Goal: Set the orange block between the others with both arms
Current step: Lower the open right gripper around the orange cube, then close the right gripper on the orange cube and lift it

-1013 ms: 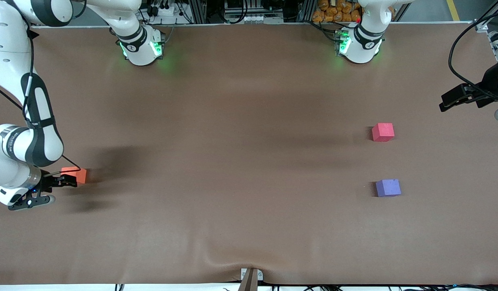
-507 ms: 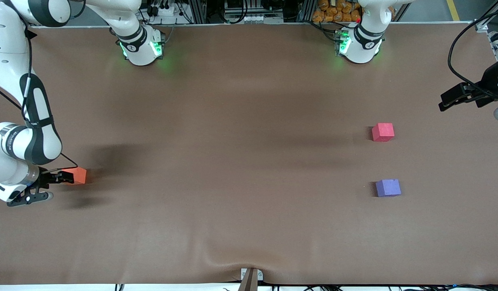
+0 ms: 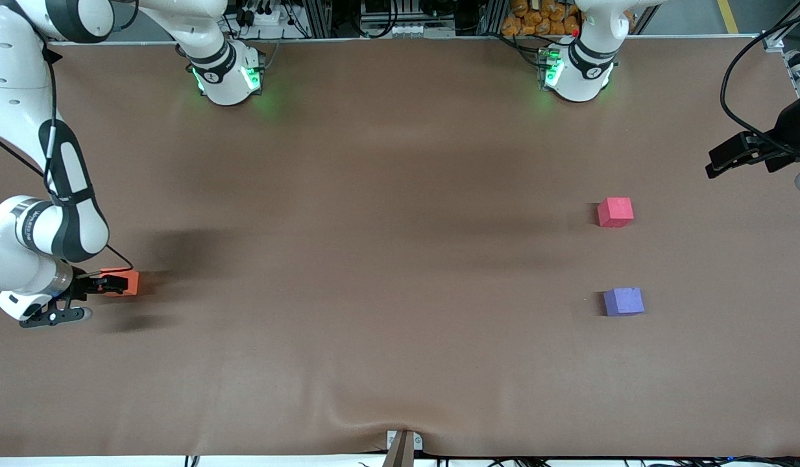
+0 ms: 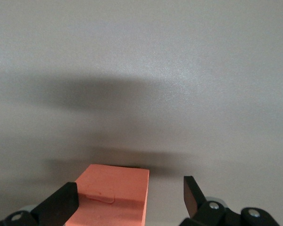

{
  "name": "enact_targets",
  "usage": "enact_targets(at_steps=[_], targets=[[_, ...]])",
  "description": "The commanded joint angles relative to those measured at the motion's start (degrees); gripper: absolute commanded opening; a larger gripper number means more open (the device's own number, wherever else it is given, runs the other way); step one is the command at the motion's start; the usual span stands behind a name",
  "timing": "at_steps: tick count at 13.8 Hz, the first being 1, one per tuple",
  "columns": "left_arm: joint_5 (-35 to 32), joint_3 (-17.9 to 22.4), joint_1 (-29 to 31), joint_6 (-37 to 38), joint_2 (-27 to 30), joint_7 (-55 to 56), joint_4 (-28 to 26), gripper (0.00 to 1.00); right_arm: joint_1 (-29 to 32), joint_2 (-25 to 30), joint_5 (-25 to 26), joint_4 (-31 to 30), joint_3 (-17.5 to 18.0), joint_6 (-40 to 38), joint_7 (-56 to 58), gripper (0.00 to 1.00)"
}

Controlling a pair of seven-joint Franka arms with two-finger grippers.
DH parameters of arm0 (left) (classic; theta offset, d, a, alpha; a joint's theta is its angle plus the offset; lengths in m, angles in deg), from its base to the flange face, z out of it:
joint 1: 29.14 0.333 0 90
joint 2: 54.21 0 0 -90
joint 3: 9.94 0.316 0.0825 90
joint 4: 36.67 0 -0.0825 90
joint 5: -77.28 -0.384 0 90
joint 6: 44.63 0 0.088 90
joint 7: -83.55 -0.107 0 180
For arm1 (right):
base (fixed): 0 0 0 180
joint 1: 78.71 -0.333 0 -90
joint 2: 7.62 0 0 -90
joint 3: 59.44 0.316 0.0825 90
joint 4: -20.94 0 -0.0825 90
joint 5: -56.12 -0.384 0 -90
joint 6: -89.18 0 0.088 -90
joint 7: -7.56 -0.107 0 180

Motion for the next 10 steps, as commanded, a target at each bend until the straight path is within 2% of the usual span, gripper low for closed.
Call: enact_targets(at_steps=[1,4,10], targets=[[-0.18,-0.2,0.12,0.67,0.83,0.77,0.1,1.0,-1.1,1.82,0.6,-0.07,0.24,-1.7,-3.43,1.0],[-0.62,-0.2,0.12,0.67,0.83,0.69,0.19,1.0,-1.81,1.74,0.86,3.98,0.24,-8.21,-4.14,1.0],[-0.62,-0.2,0.21,0.41,0.91,0.68,0.19,1.0,-1.46,1.47,1.04,2.5,-0.02,-8.13,-3.88,1.0]])
